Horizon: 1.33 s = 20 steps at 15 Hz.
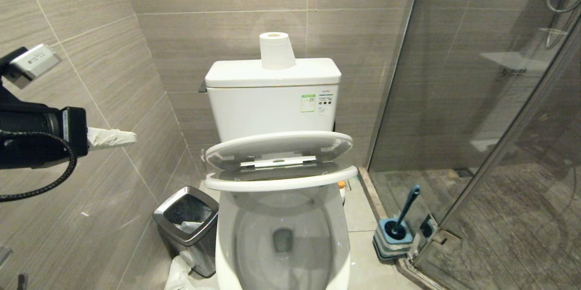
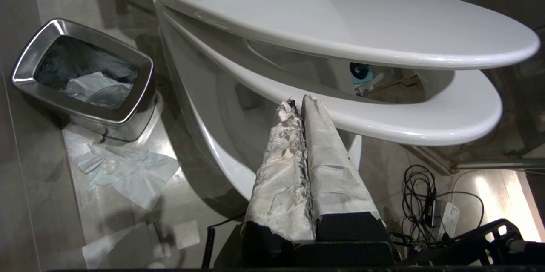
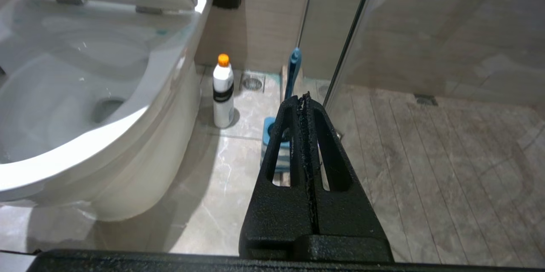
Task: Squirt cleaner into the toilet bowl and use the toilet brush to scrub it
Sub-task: Close the toilet lid
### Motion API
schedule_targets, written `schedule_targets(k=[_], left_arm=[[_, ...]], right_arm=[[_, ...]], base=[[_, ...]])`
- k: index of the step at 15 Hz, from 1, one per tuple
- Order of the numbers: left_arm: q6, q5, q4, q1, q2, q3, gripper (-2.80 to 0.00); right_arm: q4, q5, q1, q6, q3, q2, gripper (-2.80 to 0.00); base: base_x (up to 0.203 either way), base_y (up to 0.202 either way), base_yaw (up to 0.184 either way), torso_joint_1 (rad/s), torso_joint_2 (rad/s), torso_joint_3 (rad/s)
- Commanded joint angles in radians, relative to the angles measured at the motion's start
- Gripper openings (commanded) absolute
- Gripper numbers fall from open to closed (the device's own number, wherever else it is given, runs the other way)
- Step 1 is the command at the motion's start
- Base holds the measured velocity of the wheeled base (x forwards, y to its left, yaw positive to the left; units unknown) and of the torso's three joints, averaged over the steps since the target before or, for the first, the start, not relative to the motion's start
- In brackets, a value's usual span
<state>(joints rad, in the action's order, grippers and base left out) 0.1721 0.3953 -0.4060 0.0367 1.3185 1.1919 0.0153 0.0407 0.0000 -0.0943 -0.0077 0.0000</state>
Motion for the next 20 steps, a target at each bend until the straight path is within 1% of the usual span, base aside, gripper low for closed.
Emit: schedule_targets(k=[1, 3, 4, 6, 7, 10, 11, 13, 14, 16, 20], left_arm=[[-0.001, 0.006, -0.003, 0.022, -0.010, -0.001, -2.80], [-0.015, 0.000, -0.033, 0.056, 0.011, 0.002, -2.80], [-0.037, -0.002, -0.048, 0.072, 0.030, 0.018, -2.80], [-0.131, -0.002, -0.060, 0.111, 0.079, 0.070, -2.80], [-0.153, -0.009, -0.061, 0.129, 0.112, 0.111, -2.80], [-0.155, -0.043, -0.063, 0.167, 0.272, 0.326, -2.80], [-0.179, -0.047, -0.066, 0.170, 0.334, 0.391, -2.80], [-0.271, -0.051, -0.070, 0.171, 0.450, 0.467, -2.80], [-0.298, -0.052, -0.069, 0.175, 0.492, 0.480, -2.80], [-0.322, -0.051, -0.056, 0.188, 0.582, 0.490, -2.80], [-0.321, -0.047, -0.024, 0.210, 0.701, 0.472, -2.80]], right_arm=[[0.000, 0.001, 0.000, -0.001, 0.000, 0.002, -2.80], [0.000, 0.001, 0.000, -0.001, 0.000, 0.002, -2.80], [0.000, 0.001, 0.000, -0.001, 0.000, 0.002, -2.80], [0.000, 0.001, 0.000, -0.001, 0.000, 0.002, -2.80], [0.000, 0.001, 0.000, -0.001, 0.000, 0.002, -2.80], [0.000, 0.001, 0.000, -0.001, 0.000, 0.002, -2.80], [0.000, 0.001, -0.001, -0.001, 0.000, 0.002, -2.80], [0.000, 0.001, 0.000, -0.001, 0.000, 0.002, -2.80], [0.000, 0.001, 0.000, -0.001, 0.000, 0.002, -2.80], [0.000, 0.001, 0.000, -0.001, 0.000, 0.002, -2.80], [0.000, 0.001, 0.000, -0.001, 0.000, 0.002, -2.80]], base=[[0.000, 0.000, 0.000, 0.007, 0.00, 0.123], [0.000, 0.000, 0.000, 0.001, 0.00, 0.052], [0.000, 0.000, 0.000, 0.012, 0.01, 0.026], [0.000, 0.000, 0.000, 0.000, 0.00, 0.000], [0.000, 0.000, 0.000, 0.000, 0.00, 0.000], [0.000, 0.000, 0.000, 0.000, 0.00, 0.000], [0.000, 0.000, 0.000, 0.000, 0.00, 0.000], [0.000, 0.000, 0.000, 0.000, 0.00, 0.000], [0.000, 0.000, 0.000, 0.000, 0.00, 0.000], [0.000, 0.000, 0.000, 0.000, 0.00, 0.000], [0.000, 0.000, 0.000, 0.000, 0.00, 0.000]])
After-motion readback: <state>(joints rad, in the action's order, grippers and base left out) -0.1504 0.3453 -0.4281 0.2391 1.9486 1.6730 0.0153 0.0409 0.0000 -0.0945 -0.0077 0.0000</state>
